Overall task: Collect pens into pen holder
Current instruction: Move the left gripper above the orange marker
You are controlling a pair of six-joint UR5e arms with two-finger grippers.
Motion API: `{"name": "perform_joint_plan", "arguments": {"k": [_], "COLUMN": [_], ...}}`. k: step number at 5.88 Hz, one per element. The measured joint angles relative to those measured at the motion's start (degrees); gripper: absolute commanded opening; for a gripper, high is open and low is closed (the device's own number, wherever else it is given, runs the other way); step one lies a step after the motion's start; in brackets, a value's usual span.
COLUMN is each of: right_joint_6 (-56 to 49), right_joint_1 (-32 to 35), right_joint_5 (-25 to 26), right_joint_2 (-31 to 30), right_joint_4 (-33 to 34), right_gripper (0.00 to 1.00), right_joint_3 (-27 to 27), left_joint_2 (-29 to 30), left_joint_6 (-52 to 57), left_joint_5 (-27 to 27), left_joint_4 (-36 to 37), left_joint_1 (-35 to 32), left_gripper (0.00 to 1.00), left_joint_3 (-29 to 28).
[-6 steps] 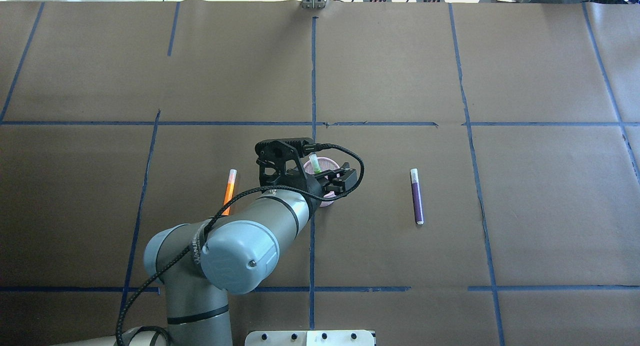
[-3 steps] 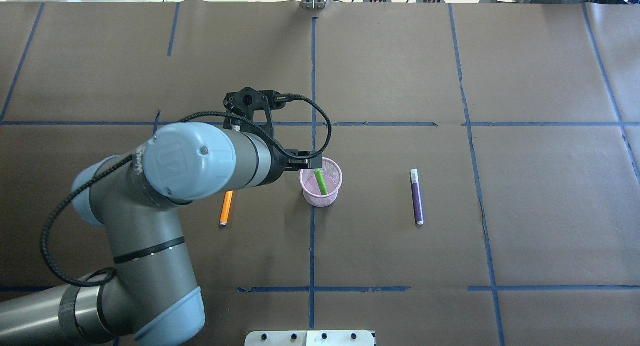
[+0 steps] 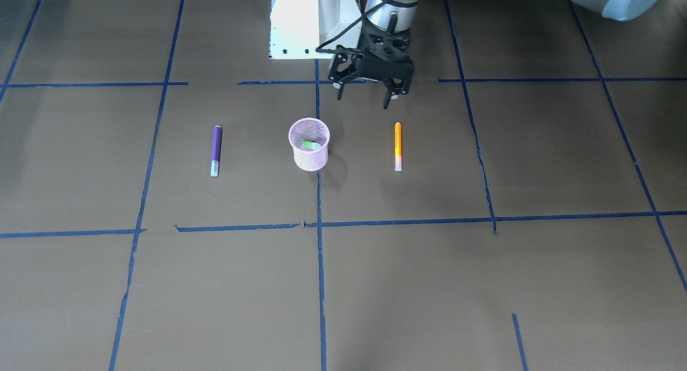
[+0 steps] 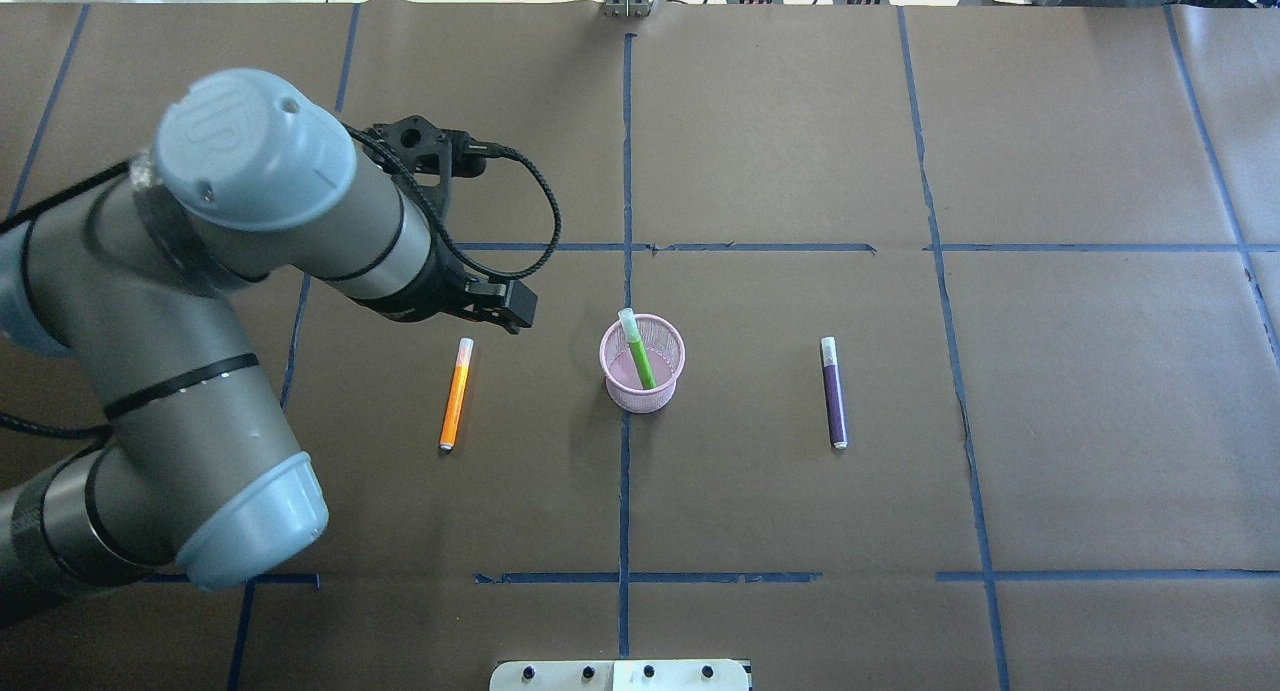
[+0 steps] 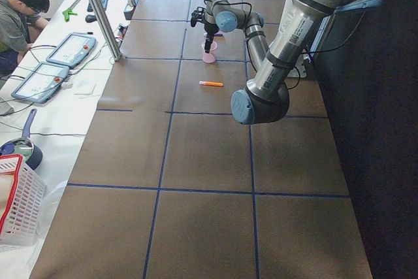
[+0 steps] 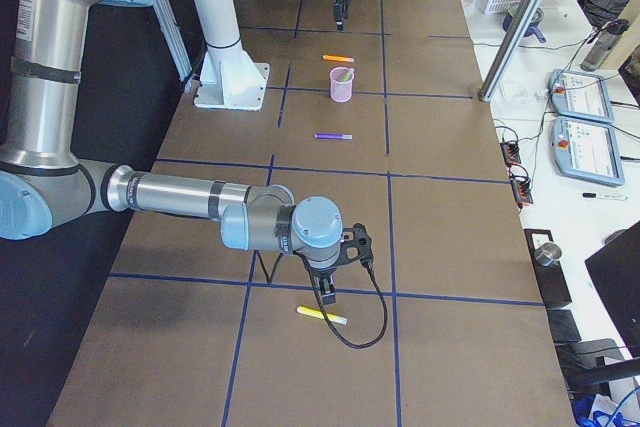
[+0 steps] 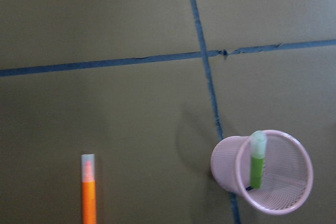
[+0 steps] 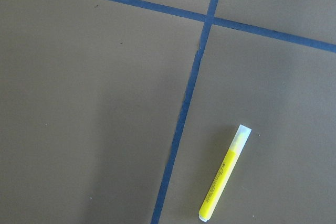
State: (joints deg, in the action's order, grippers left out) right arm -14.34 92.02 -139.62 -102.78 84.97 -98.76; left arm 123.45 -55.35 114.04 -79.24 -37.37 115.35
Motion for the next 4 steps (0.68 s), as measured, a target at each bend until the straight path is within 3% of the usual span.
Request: {"name": "perform_joint_plan", "arguments": {"k": [2,4], "right_joint_6": [8.16,18.48], "right_joint_1": [-0.04,-0.68], "right_joint_5": [3.04,4.99], "right_joint_2": [-0.12,-0.38], "right_joint_4": [-4.36,-16.62], "right_gripper": [1.0,1.0], "right_joint_3": [1.33,7.64], "left_joint_2": [-2.72,-3.18], "left_joint_6": [5.04,5.19], "left_joint_5": [5.14,5.52], "left_joint_4": [2.77,2.85], "left_joint_1": [-3.19,-3.35], "left_gripper": [1.0,1.0], "left_joint_3": [1.57,2.02]}}
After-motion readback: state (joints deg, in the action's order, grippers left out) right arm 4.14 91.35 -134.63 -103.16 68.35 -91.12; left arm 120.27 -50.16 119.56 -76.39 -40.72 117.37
